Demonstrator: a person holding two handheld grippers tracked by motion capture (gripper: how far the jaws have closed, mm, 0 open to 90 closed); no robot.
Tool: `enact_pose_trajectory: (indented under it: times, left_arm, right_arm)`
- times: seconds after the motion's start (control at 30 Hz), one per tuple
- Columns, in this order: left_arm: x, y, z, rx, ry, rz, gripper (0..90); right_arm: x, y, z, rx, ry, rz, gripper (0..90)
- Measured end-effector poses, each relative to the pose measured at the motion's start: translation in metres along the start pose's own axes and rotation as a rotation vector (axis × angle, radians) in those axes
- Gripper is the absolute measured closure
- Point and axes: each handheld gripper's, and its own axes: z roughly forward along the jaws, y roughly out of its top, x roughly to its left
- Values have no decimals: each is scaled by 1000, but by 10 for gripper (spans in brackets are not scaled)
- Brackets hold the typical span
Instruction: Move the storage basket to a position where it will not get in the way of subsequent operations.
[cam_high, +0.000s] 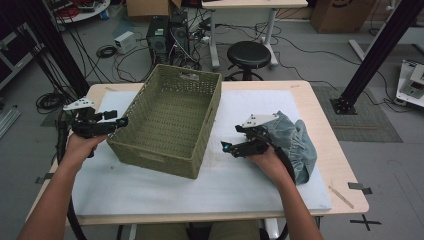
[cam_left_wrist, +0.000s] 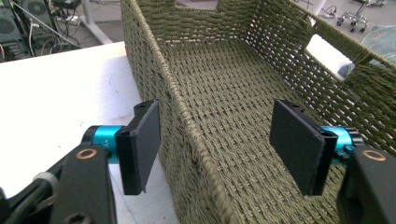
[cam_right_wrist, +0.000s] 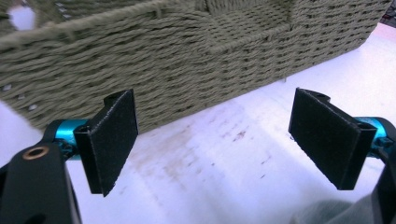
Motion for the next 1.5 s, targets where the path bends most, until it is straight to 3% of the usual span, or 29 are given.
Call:
enact_pose_trajectory:
  times: [0.13, 0.37, 0.5, 0.67, 0.73, 0.93, 1.1, 1.17, 1.5]
  left_arm:
    - [1, -1, 8, 39, 7, -5, 387]
    - [2, -5, 21, 130, 40, 4, 475]
    - [1, -4, 24, 140, 39, 0, 590]
    - [-3, -1, 22, 163, 95, -28, 729]
    - [-5, 0, 22, 167, 127, -30, 787]
    - [-8, -1, 22, 163, 158, -24, 808]
    - [-6, -4, 17, 130, 198, -68, 823]
    - [0, -8, 10, 114, 181, -101, 827]
    - [11, -22, -22, 103, 214, -108, 827]
  right_arm:
    - [2, -9, -10, -24, -8, 5, 161]
    - [3, -19, -23, -14, -54, -26, 161]
    - [2, -22, -24, -9, -62, -16, 161]
    - [2, -22, -22, -5, -60, -19, 161]
    - [3, -22, -21, -5, -57, -18, 161]
    - [2, -22, -22, -11, -53, -12, 162]
    - [0, -23, -23, -14, -55, -4, 161]
    - [-1, -23, -23, -14, -57, -7, 161]
    - [0, -22, -19, -3, -56, -7, 161]
